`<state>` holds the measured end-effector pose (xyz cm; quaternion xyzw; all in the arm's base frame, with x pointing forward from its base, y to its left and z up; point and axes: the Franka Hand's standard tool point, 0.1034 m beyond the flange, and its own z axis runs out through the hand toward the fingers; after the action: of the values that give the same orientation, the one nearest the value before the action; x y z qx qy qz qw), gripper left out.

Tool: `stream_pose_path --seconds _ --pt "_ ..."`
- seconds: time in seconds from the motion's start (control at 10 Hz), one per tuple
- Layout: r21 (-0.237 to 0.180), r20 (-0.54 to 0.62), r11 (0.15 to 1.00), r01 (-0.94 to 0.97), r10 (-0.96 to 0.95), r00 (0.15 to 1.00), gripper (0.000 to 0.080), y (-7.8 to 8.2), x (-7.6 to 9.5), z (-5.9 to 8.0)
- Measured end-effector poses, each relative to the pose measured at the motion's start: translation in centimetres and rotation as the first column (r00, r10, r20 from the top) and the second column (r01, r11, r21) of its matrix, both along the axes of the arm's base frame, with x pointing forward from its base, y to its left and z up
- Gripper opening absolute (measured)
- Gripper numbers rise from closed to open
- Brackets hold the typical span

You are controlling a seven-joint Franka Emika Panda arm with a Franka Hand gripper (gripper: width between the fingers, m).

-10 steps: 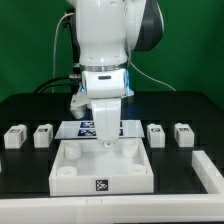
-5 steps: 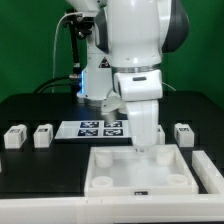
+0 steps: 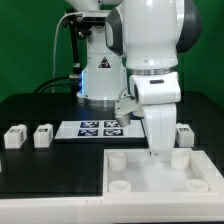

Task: Assemble one leg

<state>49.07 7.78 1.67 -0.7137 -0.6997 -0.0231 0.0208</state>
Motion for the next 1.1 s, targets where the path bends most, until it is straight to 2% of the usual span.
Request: stream_pose_path --seconds 0.3,0.5,0.6,0.7,0.8,1.1 --pt "0.000 -0.001 1.000 0.001 -0.001 1.000 0.0057 -0.05 -0.01 -0.02" --pt "0.000 -0.001 1.000 0.002 -0.002 1.000 0.0410 -0.09 -0.02 -0.03" --pt "0.000 -0.001 1.000 0.003 -0.003 1.000 0.0543 -0.12 -0.02 -0.03" --pt "0.000 -0.001 1.000 0.003 -0.003 1.000 0.0543 -0.15 -0.01 -0.03" --pt "0.000 -0.001 1.000 0.004 -0.004 1.000 0.0631 -0.17 -0.01 -0.03" --pt "0.000 -0.001 1.000 0.005 -0.005 1.000 0.0644 -0.24 -0.01 -0.04"
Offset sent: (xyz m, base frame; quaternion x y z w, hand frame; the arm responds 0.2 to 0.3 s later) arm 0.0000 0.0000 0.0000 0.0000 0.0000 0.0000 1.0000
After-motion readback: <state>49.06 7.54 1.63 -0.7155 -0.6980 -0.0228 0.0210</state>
